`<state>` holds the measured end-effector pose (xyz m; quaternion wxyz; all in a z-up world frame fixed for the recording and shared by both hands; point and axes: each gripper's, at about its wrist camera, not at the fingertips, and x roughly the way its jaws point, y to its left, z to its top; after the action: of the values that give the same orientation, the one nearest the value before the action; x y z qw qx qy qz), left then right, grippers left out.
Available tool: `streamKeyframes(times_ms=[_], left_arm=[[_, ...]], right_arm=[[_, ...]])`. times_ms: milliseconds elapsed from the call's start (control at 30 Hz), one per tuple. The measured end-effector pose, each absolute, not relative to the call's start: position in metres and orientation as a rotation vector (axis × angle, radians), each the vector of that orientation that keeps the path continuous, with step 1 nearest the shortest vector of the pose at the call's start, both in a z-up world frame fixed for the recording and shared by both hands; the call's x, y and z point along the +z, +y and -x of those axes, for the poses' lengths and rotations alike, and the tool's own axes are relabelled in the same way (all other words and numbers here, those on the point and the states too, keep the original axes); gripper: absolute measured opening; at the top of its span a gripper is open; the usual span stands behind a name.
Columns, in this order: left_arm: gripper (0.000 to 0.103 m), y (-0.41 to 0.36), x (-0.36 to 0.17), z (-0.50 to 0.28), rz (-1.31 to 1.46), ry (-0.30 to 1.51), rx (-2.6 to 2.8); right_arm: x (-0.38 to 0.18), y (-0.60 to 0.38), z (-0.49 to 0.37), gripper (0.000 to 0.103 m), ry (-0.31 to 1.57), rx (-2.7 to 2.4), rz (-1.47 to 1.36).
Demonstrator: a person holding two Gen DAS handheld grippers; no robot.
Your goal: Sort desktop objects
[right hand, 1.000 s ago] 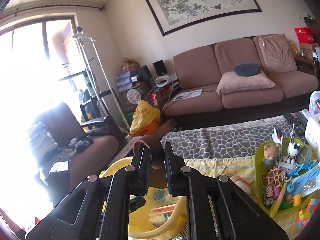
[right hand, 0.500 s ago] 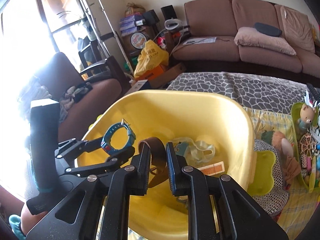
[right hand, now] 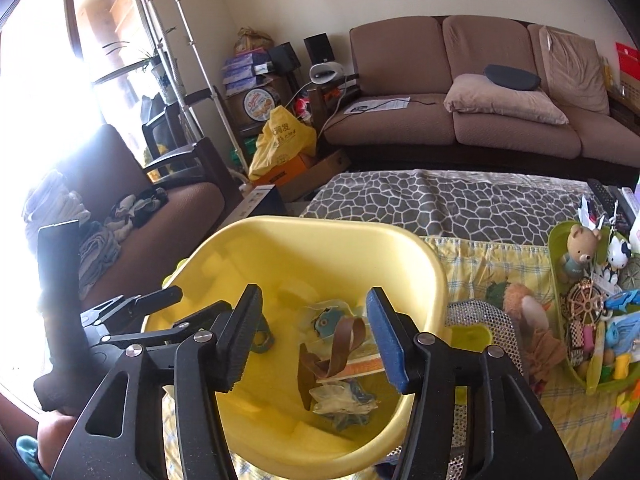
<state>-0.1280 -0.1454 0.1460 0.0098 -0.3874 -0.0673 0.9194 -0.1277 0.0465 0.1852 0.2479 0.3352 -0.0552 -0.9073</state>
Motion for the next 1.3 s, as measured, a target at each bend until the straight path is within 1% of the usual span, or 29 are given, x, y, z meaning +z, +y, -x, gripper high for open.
streamKeyframes(times_ms=[33, 100, 167, 200, 233, 300, 333, 400, 433, 700, 900, 1300], left_arm=[[0.078, -0.144, 0.148, 0.128, 1.203, -0.214, 2.867], [0.079, -0.140, 0.150, 0.127, 1.193, -0.210, 2.863], [0.083, -0.135, 0.151, 0.127, 1.182, -0.205, 2.861], [0.087, -0.132, 0.152, 0.127, 1.179, -0.207, 2.859], [0.094, -0.129, 0.152, 0.127, 1.177, -0.210, 2.857], [0.103, -0.125, 0.152, 0.128, 1.176, -0.219, 2.854], [0.103, -0.123, 0.152, 0.129, 1.176, -0.222, 2.853], [0.103, -0.118, 0.152, 0.130, 1.178, -0.221, 2.854], [0.103, -0.115, 0.153, 0.130, 1.174, -0.220, 2.855], [0.103, -0.078, 0.160, 0.128, 1.131, -0.203, 2.834], [0.103, -0.036, 0.166, 0.123, 1.080, -0.152, 2.784], [0.103, 0.052, 0.164, 0.111, 1.021, -0.007, 2.648]], right_arm=[[0.187, 0.050, 0.127, 0.064, -0.143, -2.488, -0.908], [0.191, 0.056, 0.125, 0.074, -0.124, -2.517, -0.895], [0.195, 0.062, 0.123, 0.080, -0.106, -2.547, -0.878], [0.196, 0.065, 0.122, 0.082, -0.098, -2.563, -0.873], [0.196, 0.069, 0.122, 0.083, -0.094, -2.575, -0.873], [0.194, 0.077, 0.123, 0.091, -0.091, -2.587, -0.886], [0.193, 0.081, 0.124, 0.093, -0.094, -2.595, -0.891], [0.192, 0.090, 0.125, 0.102, -0.099, -2.616, -0.898], [0.191, 0.094, 0.125, 0.103, -0.099, -2.626, -0.902], [0.187, 0.125, 0.124, 0.103, -0.075, -2.679, -0.957], [0.190, 0.161, 0.123, 0.103, -0.127, -2.718, -0.964], [0.184, 0.283, 0.110, 0.103, -0.226, -2.876, -1.053]])
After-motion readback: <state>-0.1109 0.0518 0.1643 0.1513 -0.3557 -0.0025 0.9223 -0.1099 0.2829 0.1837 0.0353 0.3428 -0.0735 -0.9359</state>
